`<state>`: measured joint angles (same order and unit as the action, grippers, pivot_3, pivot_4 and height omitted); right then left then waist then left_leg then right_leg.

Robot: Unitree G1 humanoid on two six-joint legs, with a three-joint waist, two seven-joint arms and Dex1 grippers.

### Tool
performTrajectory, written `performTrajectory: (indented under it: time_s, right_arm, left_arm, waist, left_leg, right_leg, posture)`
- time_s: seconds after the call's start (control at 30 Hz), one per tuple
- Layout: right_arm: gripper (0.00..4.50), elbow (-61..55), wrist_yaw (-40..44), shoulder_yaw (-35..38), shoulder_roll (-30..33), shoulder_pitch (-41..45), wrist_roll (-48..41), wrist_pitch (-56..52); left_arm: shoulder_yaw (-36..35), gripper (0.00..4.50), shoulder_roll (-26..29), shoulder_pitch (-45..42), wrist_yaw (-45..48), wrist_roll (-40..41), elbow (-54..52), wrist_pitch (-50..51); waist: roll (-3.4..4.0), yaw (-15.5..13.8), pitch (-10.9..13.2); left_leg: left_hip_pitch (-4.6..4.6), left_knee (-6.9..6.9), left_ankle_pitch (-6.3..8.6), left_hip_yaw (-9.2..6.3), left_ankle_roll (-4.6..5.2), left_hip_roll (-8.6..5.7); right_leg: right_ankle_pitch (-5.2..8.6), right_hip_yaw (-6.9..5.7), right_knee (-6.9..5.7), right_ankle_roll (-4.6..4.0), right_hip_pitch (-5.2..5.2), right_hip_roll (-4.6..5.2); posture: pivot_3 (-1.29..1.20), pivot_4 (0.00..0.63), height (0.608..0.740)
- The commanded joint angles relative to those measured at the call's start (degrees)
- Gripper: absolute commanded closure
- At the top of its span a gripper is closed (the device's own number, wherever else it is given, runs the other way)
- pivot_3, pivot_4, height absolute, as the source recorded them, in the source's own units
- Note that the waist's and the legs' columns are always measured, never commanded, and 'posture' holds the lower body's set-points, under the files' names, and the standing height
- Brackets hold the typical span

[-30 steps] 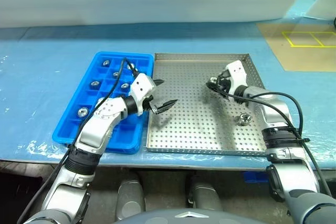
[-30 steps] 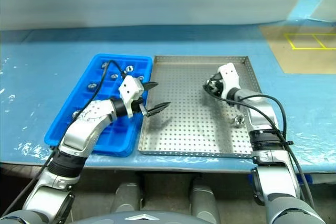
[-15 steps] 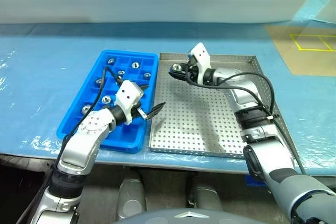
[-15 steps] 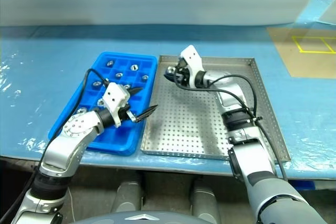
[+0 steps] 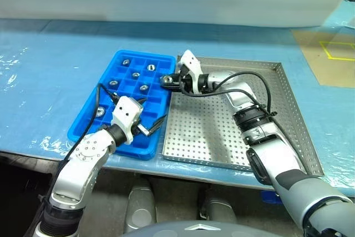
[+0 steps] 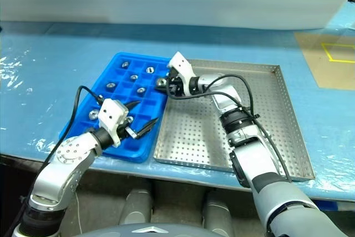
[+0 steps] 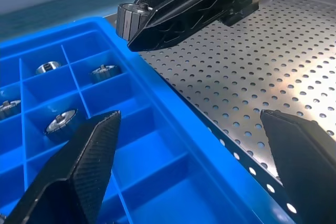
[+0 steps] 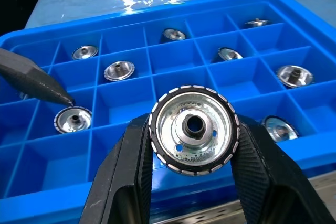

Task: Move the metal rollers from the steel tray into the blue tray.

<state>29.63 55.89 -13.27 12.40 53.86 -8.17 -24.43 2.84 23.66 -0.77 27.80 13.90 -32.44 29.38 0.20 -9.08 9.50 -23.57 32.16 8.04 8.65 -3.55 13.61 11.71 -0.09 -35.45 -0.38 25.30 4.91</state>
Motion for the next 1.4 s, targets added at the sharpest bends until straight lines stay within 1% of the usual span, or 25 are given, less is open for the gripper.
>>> performTrajectory:
  time_s: [0.03,0.23,0.5,0.83,1.07,1.1,1.17,1.27,1.3,1.37,1.4]
  right_arm:
    - [2.87,-2.23,1.98,-1.19,-0.73,1.45,-0.02,-0.08]
    - [2.87,-2.39,3.19,-3.57,-2.27,0.94,0.72,-0.66]
    - [2.87,1.15,1.3,-5.66,-4.46,1.34,3.63,0.0]
    - [2.87,2.89,1.35,-5.65,-3.29,1.22,5.93,-0.21]
    - [2.87,3.12,2.07,-6.72,-1.85,1.05,7.9,0.42]
    - [2.13,2.94,2.28,-6.82,-1.73,0.89,8.07,0.53]
    - [1.51,2.65,2.3,-6.76,-1.65,0.65,8.27,0.51]
    - [0.44,2.37,1.36,-5.69,-1.7,0.43,8.08,0.14]
    - [0.14,2.15,1.26,-4.95,-1.54,0.37,7.58,-0.15]
    - [0.14,1.8,0.95,-3.38,-1.01,0.29,6.6,-0.28]
    - [0.14,1.61,0.81,-1.9,-0.34,0.2,5.74,0.11]
  left_arm:
    - [-2.13,0.0,0.51,2.0,-1.22,0.61,-4.65,0.17]
    - [-2.7,0.0,0.27,4.87,-2.92,0.51,-6.95,0.69]
    - [-2.94,0.0,0.5,6.59,-4.37,0.45,-8.45,1.07]
    - [-2.57,0.0,0.64,6.03,-4.27,0.82,-8.44,1.66]
    - [-2.22,0.0,0.87,5.06,-3.86,0.92,-8.06,2.03]
    - [-2.22,0.0,0.9,4.71,-3.82,0.99,-8.01,2.2]
    - [-2.23,0.0,0.92,4.06,-3.73,1.17,-7.99,2.46]
    - [-2.1,0.0,1.07,3.43,-3.49,1.26,-7.82,2.54]
    - [-1.98,0.0,1.13,3.08,-3.31,1.29,-7.64,2.52]
    - [-1.63,0.0,1.19,2.24,-2.91,1.27,-7.13,2.36]
    - [-1.16,0.0,1.16,1.06,-2.5,1.18,-6.24,2.13]
  waist:
    - [0.0,-0.16,0.0]
    - [0.0,-0.75,0.0]
    - [0.01,-2.92,0.0]
    - [0.01,-4.27,0.0]
    - [0.01,-4.56,0.0]
    - [0.01,-4.59,0.0]
    - [0.01,-4.61,0.0]
    - [0.01,-4.61,0.0]
    - [0.01,-4.61,0.0]
    - [0.01,-4.72,0.0]
    - [0.01,-4.78,0.0]
  left_leg:
    - [0.0,0.0,0.0,-0.01,0.0,0.0]
    - [-0.01,-0.01,0.0,-0.04,0.0,0.02]
    - [-0.06,-0.04,0.0,-0.06,-0.01,0.03]
    - [-0.06,-0.04,0.0,-0.07,-0.02,0.04]
    - [-0.06,-0.02,0.0,-0.08,-0.02,0.02]
    - [-0.06,-0.02,0.0,-0.08,-0.02,0.02]
    - [-0.04,-0.02,0.0,-0.09,-0.02,0.02]
    - [-0.02,-0.01,0.0,-0.09,-0.02,0.02]
    - [-0.02,-0.01,0.0,-0.09,-0.02,0.02]
    - [-0.02,0.0,0.0,-0.09,-0.02,0.02]
    - [-0.03,0.0,0.0,-0.09,-0.02,0.01]
  right_leg:
    - [0.0,0.0,0.0,0.0,0.0,0.0]
    - [0.0,0.0,0.0,0.0,0.02,-0.02]
    - [0.02,0.0,0.02,0.0,0.08,-0.03]
    - [0.03,0.0,0.0,0.0,0.08,-0.05]
    - [0.03,0.0,-0.01,0.01,0.05,-0.03]
    - [0.03,-0.01,-0.01,0.01,0.04,-0.03]
    - [0.03,-0.01,-0.02,0.01,0.03,-0.03]
    - [0.03,0.0,-0.04,0.0,0.02,-0.03]
    - [0.03,0.0,-0.05,0.01,0.02,-0.03]
    - [0.03,0.0,-0.06,0.01,0.02,-0.03]
    - [0.03,-0.01,-0.06,0.01,0.02,-0.02]
  posture:
    - [0.4,0.15,0.74]
    - [0.44,0.15,0.74]
    - [0.47,0.15,0.74]
    - [0.46,0.15,0.74]
    - [0.44,0.15,0.74]
    - [0.44,0.15,0.74]
    - [0.44,0.15,0.74]
    - [0.44,0.15,0.74]
    - [0.44,0.15,0.74]
    - [0.44,0.15,0.74]
    - [0.4,0.15,0.74]
